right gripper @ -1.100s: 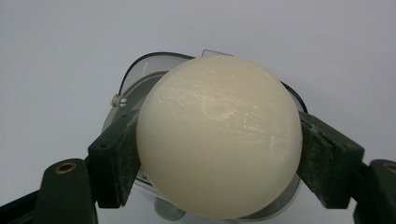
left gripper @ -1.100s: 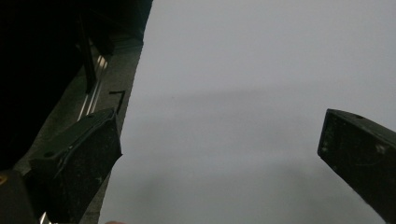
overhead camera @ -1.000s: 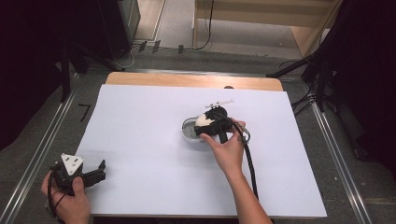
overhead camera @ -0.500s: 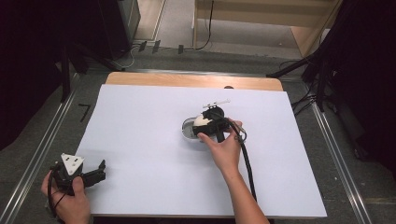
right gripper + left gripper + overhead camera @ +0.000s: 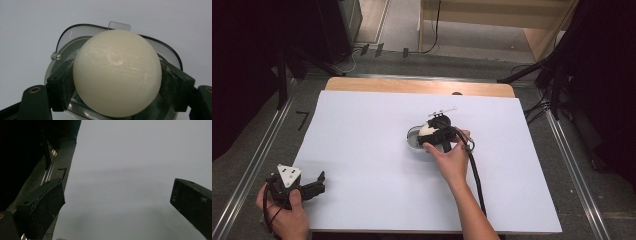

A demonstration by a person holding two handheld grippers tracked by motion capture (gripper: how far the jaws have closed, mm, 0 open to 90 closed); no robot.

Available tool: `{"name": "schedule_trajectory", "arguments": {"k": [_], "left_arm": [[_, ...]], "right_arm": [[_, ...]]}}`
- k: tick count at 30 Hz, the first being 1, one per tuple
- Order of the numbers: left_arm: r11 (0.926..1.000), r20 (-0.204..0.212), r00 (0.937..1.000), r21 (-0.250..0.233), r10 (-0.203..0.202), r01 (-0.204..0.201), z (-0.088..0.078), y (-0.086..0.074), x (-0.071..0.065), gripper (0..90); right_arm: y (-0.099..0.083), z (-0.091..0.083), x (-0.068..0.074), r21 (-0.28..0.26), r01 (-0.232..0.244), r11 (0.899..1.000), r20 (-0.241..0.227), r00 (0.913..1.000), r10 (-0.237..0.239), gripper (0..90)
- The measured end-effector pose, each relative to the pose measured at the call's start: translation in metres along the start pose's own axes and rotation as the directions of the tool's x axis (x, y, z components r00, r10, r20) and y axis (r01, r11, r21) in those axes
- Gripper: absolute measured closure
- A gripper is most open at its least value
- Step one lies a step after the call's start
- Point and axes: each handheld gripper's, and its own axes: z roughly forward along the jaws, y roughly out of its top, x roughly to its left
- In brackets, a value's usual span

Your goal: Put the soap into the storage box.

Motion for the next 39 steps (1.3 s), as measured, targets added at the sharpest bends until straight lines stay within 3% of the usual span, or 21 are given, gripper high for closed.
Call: {"name": "schedule_trajectory", "arguments": {"k": [13,39], "left_arm": [[1.0,0.002,1.0,-0.001,-0.003,0.003,0.0,0.0,0.0,0.1],[1.0,0.003,1.0,0.0,-0.002,0.002,0.0,0.0,0.0,0.1]], "right_arm": [[-0.002,0.003,-0.001,0.024,0.001,1.0,0.001,1.0,-0.001,23.5],[-0.007,-0.011,-0.01,-0.032,-0.03,0.999,-0.035,0.999,0.029,24.2]]}}
